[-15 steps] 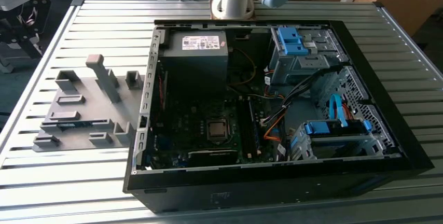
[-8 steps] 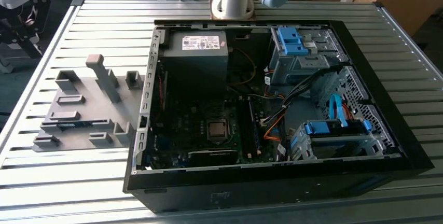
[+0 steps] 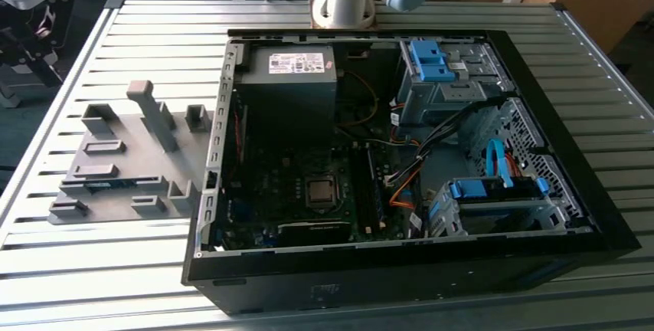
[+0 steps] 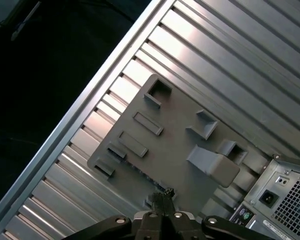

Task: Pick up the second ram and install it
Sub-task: 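Pick up the second ram and move it above second insertion slot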

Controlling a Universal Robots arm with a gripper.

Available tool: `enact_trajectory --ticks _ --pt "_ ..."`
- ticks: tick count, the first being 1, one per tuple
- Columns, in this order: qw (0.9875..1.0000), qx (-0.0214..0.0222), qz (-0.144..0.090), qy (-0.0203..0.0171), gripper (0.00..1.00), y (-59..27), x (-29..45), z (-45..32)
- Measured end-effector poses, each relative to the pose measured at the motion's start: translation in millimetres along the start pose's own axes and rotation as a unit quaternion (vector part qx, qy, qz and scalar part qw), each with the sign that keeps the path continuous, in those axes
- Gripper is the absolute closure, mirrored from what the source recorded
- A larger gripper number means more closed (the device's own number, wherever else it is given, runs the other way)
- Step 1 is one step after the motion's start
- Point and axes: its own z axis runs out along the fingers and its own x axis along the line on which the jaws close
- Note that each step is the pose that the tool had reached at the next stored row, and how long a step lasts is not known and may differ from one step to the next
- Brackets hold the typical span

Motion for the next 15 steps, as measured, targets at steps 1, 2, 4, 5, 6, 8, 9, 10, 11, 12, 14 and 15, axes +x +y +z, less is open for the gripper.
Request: enact_trajectory --ticks 1,2,4,5,6,8,9,10,11,12,14,15 --pt "1.0 0.0 -0.004 0.0001 0.89 -0.1 0.0 0.0" --pt "1.0 -0.0001 -0.008 0.0002 0.89 -0.2 0.1 0.0" --pt "0.9999 -0.0002 -0.017 0.0004 0.89 -0.3 0.2 0.0" --pt "0.9998 -0.0003 -0.021 0.0006 0.89 -0.4 0.2 0.0" --pt "0.9997 -0.0003 -0.025 0.0007 0.89 -0.4 0.2 -0.1" --pt "0.9994 -0.0004 -0.034 0.001 0.89 -0.4 0.3 -0.1" --pt "0.9992 -0.0005 -0.039 0.0011 0.89 -0.4 0.3 0.0" --pt "0.999 -0.0005 -0.044 0.0012 0.89 -0.4 0.3 0.0" --pt "0.9988 -0.0006 -0.049 0.0013 0.89 -0.4 0.3 0.0" --pt "0.9986 -0.0006 -0.053 0.0014 0.89 -0.4 0.3 0.0" --pt "0.9982 -0.0007 -0.06 0.0017 0.89 -0.4 0.3 0.0" --pt "0.998 -0.0007 -0.063 0.0018 0.89 -0.4 0.3 0.0"
